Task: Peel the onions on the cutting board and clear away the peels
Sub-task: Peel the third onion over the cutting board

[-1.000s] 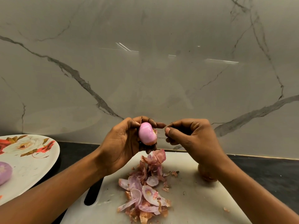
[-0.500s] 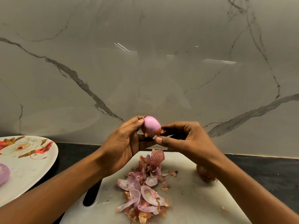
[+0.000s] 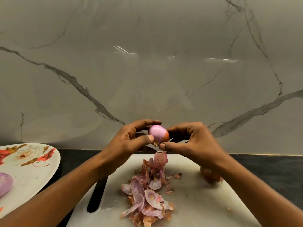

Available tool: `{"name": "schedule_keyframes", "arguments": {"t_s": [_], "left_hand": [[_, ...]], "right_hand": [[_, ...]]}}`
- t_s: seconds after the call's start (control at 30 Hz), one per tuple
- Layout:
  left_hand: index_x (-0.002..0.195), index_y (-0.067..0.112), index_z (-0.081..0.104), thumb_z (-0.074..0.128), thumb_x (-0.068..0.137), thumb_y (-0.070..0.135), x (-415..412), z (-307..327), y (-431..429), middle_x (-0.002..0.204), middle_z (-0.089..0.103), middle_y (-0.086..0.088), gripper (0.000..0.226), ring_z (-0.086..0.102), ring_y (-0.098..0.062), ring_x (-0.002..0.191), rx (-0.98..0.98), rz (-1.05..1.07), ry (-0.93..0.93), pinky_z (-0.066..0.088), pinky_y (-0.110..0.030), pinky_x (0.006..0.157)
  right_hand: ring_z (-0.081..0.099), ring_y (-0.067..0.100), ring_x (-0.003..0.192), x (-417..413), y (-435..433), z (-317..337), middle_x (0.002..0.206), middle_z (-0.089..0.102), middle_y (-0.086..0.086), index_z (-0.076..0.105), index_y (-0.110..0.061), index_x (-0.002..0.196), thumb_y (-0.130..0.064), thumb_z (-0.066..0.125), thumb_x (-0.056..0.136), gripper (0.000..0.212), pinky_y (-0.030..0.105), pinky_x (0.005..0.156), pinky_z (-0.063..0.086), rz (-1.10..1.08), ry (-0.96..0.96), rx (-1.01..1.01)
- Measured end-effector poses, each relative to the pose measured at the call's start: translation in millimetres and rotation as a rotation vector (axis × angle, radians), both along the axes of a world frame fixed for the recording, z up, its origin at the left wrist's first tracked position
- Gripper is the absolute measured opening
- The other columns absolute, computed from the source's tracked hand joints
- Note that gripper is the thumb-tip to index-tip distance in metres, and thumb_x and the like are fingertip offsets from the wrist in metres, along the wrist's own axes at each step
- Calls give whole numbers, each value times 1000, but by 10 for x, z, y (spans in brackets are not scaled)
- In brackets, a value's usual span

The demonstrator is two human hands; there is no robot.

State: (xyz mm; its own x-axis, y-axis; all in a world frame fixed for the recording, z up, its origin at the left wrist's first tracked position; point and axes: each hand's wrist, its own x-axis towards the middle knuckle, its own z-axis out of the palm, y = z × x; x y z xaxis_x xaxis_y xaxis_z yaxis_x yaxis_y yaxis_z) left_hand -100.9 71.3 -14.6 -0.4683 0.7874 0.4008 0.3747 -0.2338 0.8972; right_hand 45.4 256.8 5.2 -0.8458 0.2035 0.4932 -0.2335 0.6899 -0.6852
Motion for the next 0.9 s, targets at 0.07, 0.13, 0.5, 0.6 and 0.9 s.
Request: {"name": "schedule_keyframes", "arguments": {"t_s": [0.07, 0.13, 0.5, 0.6, 0.9], "left_hand": [[138, 28, 65, 80, 87, 20, 12, -19, -24, 124, 74, 0, 54, 73, -27, 115, -11, 28, 107, 63, -40, 93], [137, 26, 65, 85, 86, 15, 19, -28, -35, 123, 75, 2, 56, 74, -25, 113, 1, 81, 133, 63, -37, 92], [128, 10, 69, 86, 77, 12, 101, 33, -79, 121, 75, -11, 53, 77, -35, 103, 33, 99, 121, 65, -46, 88], [128, 9, 69, 86, 77, 9, 84, 61, -111, 119, 76, -11, 53, 78, -34, 102, 34, 97, 139, 65, -43, 87], [127, 10, 70, 86, 78, 10, 35, 75, -165, 118, 78, -9, 52, 77, -31, 107, 18, 97, 198, 65, -45, 89]], "right_hand": [[79, 13, 89, -4, 16, 4, 96, 82, -7, 82, -21, 112, -18, 93, 78, 36, 34, 80, 66, 21, -5, -28], [79, 14, 91, -6, 35, 13, 98, 82, -6, 81, -22, 113, -10, 92, 79, 37, 34, 81, 66, 50, -16, -70], [80, 29, 97, -6, 12, -6, 102, 82, 10, 80, -11, 116, -8, 84, 87, 29, 45, 90, 65, 176, -100, -366], [81, 25, 95, 14, -11, 15, 100, 83, 7, 80, -11, 117, -5, 81, 89, 29, 36, 86, 66, 168, -95, -394], [80, 26, 95, 53, -84, 67, 100, 83, 9, 81, -15, 111, -7, 78, 91, 22, 35, 88, 65, 172, -133, -427]]}}
